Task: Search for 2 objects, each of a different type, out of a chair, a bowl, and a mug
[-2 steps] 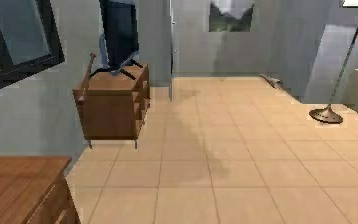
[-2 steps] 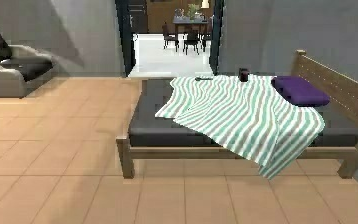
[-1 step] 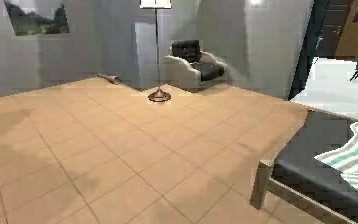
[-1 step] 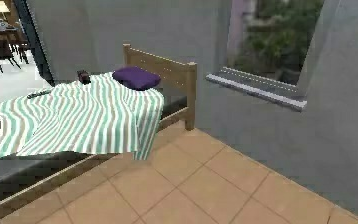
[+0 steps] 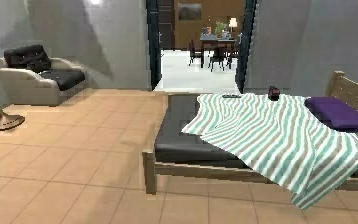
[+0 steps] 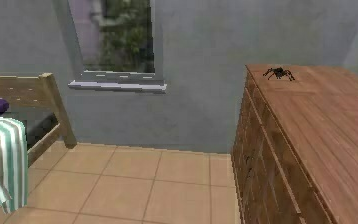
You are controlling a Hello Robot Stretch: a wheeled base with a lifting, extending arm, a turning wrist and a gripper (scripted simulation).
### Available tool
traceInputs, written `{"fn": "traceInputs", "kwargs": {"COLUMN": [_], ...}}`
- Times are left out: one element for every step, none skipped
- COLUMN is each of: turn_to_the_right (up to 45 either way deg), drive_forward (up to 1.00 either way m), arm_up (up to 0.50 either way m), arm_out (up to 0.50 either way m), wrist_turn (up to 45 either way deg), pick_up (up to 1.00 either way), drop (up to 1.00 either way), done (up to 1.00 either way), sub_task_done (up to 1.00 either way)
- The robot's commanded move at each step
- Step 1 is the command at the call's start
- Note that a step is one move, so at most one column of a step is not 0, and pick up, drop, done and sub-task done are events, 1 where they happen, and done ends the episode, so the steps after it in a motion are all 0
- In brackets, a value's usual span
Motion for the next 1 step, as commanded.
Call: {"fn": "traceInputs", "kwargs": {"turn_to_the_right": [0.0], "drive_forward": [0.05], "arm_up": [0.00], "arm_out": [0.00], "wrist_turn": [0.0], "pick_up": [0.00], "drop": [0.00], "done": [0.00], "sub_task_done": [0.00]}}
